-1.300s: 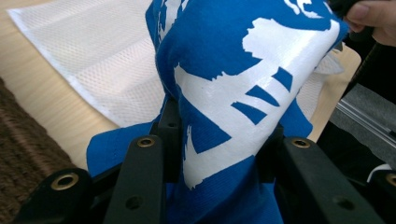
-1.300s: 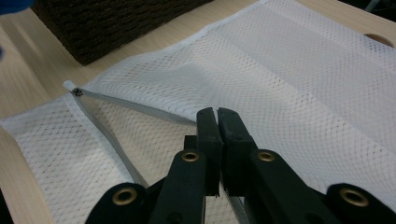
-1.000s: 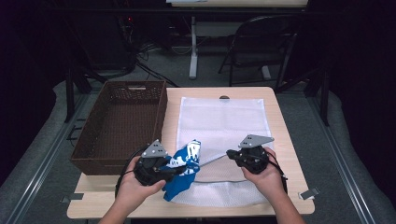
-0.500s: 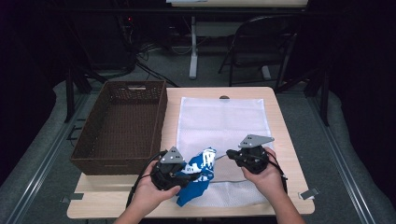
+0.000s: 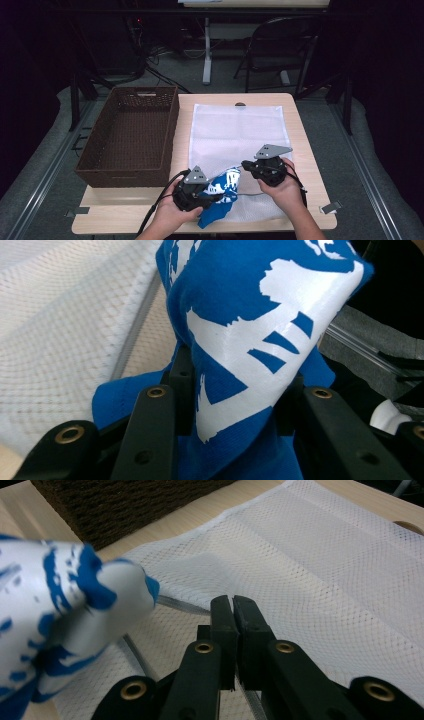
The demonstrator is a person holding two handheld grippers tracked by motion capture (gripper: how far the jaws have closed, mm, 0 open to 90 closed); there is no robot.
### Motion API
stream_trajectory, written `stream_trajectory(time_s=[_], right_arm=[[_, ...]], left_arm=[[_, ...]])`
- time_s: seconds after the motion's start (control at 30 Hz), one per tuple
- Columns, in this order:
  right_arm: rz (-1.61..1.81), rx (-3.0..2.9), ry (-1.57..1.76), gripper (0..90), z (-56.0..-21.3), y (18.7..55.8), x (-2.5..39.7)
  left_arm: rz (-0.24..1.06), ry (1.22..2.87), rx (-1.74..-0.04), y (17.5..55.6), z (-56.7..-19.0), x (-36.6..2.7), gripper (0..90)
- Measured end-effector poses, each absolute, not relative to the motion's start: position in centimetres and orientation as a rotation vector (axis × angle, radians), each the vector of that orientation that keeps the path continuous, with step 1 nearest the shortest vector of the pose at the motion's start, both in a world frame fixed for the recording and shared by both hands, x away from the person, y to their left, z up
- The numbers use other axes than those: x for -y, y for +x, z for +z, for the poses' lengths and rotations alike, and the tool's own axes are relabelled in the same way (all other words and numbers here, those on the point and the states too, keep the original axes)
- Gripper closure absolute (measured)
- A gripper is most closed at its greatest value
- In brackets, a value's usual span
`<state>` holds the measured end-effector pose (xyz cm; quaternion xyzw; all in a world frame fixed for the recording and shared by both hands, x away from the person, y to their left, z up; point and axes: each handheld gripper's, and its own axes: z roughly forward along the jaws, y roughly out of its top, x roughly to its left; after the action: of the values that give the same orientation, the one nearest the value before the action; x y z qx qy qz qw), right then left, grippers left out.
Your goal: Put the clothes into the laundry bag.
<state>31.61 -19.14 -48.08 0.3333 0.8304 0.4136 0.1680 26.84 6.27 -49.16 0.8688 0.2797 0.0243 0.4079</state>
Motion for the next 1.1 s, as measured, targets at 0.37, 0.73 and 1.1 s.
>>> stream_trajectory(time_s=[0.37, 0.73, 1.1], right_arm=[[1.188, -2.352, 0.95, 88.0, -47.9, 31.6, 19.3], [1.216, -2.337, 0.921, 88.1, -47.1, 31.1, 19.0], [1.233, -2.318, 0.904, 88.1, -46.4, 30.7, 19.0]], left_arm=[[0.026, 2.234, -0.691, 26.9, -51.7, -4.3, 65.0], [0.027, 2.257, -0.739, 27.5, -53.5, -3.8, 64.9], [0.061, 2.262, -0.821, 28.8, -52.3, -1.9, 64.4]])
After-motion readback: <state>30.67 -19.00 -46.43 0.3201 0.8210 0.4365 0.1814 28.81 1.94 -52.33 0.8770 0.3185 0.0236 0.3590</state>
